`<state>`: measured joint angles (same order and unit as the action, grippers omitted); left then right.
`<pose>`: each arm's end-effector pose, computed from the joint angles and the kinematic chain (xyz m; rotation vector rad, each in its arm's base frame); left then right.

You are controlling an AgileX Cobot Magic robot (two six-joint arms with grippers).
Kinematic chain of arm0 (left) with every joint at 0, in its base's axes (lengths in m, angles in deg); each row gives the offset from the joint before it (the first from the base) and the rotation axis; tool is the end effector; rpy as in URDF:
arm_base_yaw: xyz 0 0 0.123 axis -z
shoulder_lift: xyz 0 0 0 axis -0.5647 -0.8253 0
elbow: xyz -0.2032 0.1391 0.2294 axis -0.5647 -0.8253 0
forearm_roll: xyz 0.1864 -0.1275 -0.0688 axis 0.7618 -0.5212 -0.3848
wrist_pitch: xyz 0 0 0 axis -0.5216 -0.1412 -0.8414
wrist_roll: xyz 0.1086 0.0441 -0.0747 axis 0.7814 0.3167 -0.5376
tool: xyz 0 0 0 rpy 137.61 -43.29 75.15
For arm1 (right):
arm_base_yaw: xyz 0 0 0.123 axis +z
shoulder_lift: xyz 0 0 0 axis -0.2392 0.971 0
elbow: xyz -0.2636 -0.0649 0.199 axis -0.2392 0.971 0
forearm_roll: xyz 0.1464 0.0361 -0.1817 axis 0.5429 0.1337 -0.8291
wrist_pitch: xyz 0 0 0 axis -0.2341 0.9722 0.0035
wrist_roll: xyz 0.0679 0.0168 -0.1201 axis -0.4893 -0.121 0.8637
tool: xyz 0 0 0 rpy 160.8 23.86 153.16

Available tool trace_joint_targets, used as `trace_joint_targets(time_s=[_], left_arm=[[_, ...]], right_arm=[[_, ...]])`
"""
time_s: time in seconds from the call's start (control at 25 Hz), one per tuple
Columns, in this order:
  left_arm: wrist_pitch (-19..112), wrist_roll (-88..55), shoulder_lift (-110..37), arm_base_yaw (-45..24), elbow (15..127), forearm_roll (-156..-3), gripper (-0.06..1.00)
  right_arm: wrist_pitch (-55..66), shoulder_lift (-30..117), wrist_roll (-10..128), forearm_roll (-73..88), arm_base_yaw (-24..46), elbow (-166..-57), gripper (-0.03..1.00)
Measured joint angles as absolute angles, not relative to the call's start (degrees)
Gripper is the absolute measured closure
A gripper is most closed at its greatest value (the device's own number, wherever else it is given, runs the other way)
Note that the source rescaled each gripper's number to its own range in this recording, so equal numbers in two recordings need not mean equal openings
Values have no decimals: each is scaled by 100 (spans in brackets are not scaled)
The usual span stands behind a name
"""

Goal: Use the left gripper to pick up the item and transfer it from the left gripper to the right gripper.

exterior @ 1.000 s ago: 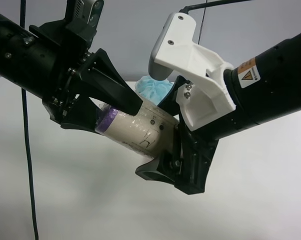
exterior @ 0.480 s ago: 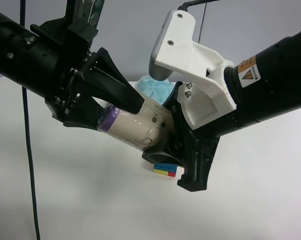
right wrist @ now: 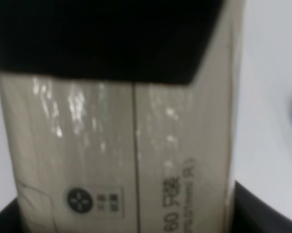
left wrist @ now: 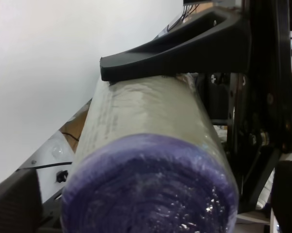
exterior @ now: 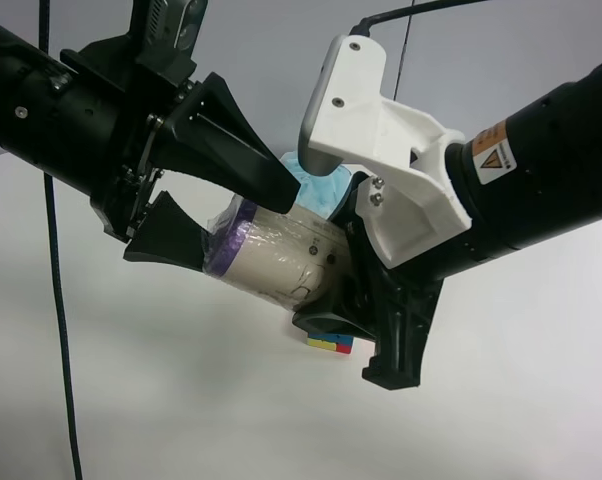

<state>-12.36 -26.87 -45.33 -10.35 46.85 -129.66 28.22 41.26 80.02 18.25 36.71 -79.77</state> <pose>0.1898 -0.2061 0.3230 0.4443 2.6351 -1.4765 0.1405 0.2078 0.3013 -1.5963 1.8324 0.3858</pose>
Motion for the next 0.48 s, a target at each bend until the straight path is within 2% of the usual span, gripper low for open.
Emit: trace_joint_targets(time_s=[0.12,0.32,0.48], left_arm=[[-1236,-2650,-4533,-1035,4685,-12966,-4],[-1252,-2557,-4533,-1077,4685,-12965,-4],[-1586,-2458,-4533,-1482,4685,-12960,-4]], right_arm=[[2822,4126,8002,1825,3671,-7977,97],[2822,4126,8002,1825,3671,-7977,97],[2822,4126,8002,1825,3671,-7972,97]])
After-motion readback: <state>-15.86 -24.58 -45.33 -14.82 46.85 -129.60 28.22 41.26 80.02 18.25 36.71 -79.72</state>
